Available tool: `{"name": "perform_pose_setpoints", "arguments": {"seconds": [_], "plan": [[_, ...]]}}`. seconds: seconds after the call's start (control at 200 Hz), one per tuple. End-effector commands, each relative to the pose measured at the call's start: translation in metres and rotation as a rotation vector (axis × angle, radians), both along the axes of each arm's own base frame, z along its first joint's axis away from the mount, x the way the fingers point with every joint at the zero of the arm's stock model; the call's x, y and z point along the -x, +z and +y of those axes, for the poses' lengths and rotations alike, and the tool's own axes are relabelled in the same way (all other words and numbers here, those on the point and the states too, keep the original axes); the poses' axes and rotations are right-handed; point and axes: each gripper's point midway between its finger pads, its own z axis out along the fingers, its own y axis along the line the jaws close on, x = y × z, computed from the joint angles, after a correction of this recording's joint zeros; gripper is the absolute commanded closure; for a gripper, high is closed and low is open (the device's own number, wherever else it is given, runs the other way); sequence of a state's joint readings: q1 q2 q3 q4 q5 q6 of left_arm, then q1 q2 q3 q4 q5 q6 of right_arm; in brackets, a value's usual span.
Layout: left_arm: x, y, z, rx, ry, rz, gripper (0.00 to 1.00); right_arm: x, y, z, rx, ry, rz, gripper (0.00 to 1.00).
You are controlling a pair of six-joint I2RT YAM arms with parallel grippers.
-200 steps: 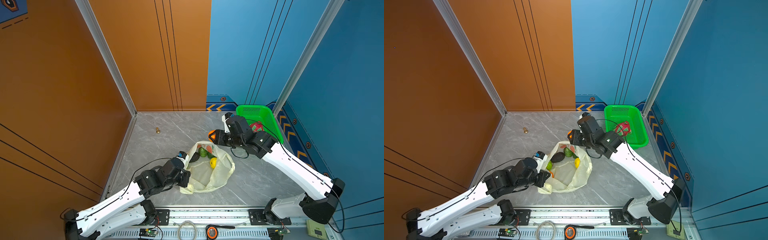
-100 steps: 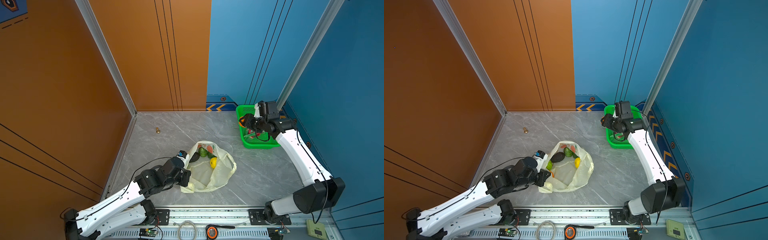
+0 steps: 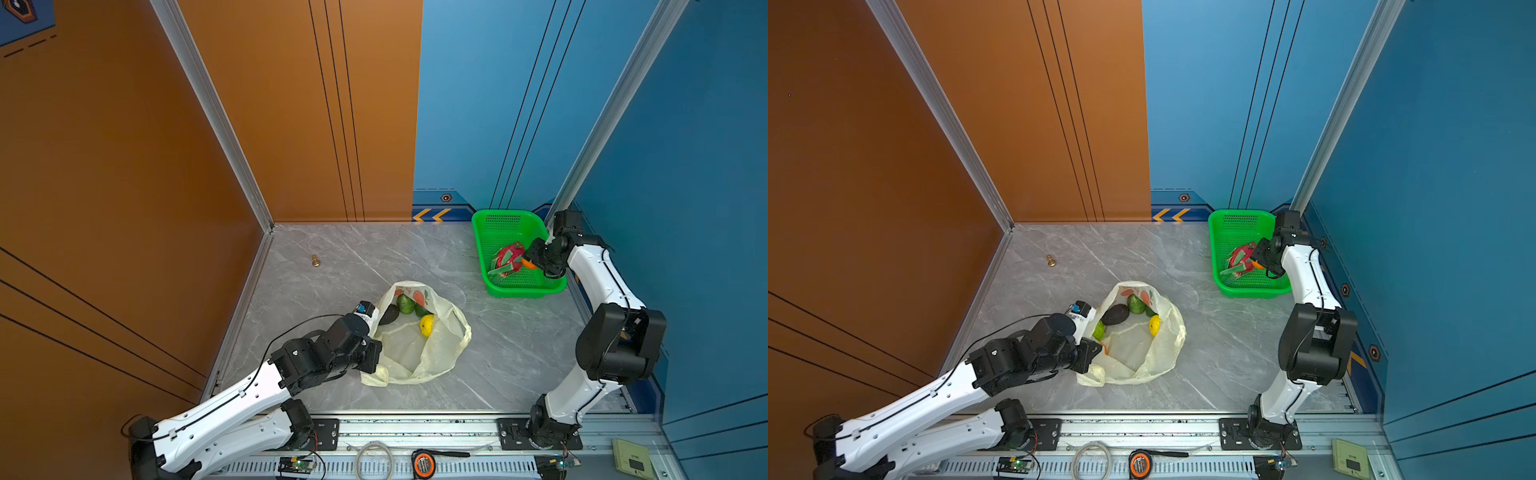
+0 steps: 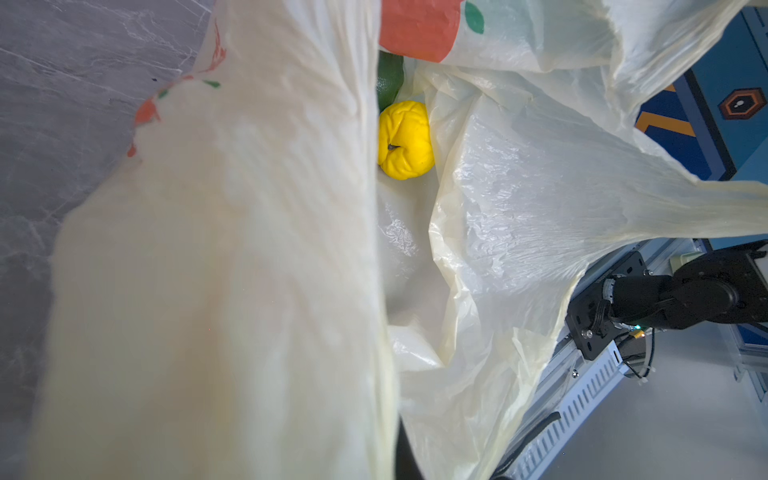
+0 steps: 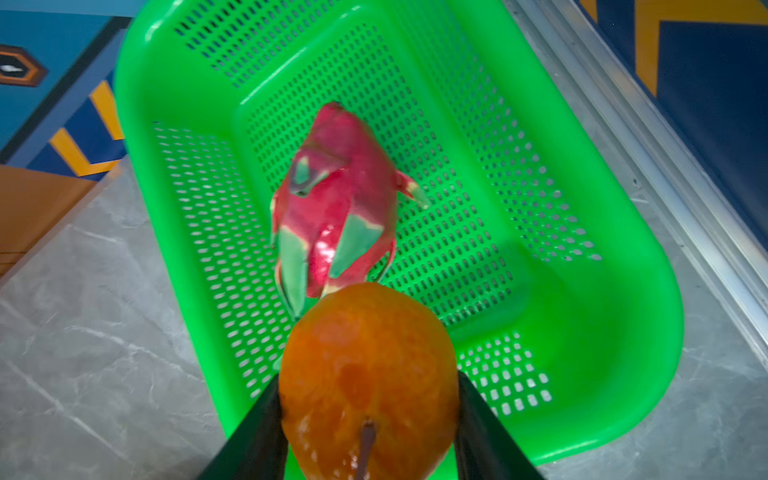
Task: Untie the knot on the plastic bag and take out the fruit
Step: 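Lower the orange into the green basket and open the right gripper, then move the right gripper back over the bag opening while the left holds the bag edge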
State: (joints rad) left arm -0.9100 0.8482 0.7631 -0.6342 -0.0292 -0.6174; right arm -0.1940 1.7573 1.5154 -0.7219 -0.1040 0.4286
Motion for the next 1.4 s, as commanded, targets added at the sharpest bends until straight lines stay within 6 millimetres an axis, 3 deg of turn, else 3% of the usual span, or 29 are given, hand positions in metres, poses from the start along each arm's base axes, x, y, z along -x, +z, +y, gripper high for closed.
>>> {"name": "perform_pose_setpoints", "arguments": {"seconds": [0.0, 0.3, 0.501, 0.666, 0.811, 1.041, 1.397], "plan": [[-0.007, 0.016, -0.002, 0.018, 0.004, -0.051, 1.0, 0.0, -0.018, -0.018, 0.057, -0.015, 0.048, 0.6], [-0.007, 0.018, -0.003, 0.022, 0.006, -0.051, 1.0, -0.001, -0.058, -0.026, 0.065, -0.028, 0.143, 0.5], [-0.009, 0.02, -0.002, 0.021, 0.015, -0.062, 1.0, 0.005, -0.071, -0.029, 0.076, -0.044, 0.177, 0.28], [-0.009, 0.02, -0.001, 0.019, 0.018, -0.067, 1.0, 0.005, -0.068, -0.028, 0.072, -0.043, 0.169, 0.19], [-0.009, 0.022, -0.001, 0.022, 0.018, -0.071, 1.0, 0.006, -0.041, -0.018, 0.056, -0.028, 0.111, 0.19], [-0.006, 0.021, -0.002, 0.025, 0.013, -0.07, 1.0, 0.025, 0.018, 0.036, 0.008, 0.09, 0.036, 0.19], [-0.001, 0.024, -0.003, 0.028, -0.013, -0.083, 1.0, 0.103, 0.105, 0.174, -0.072, 0.398, -0.073, 0.19]]}}
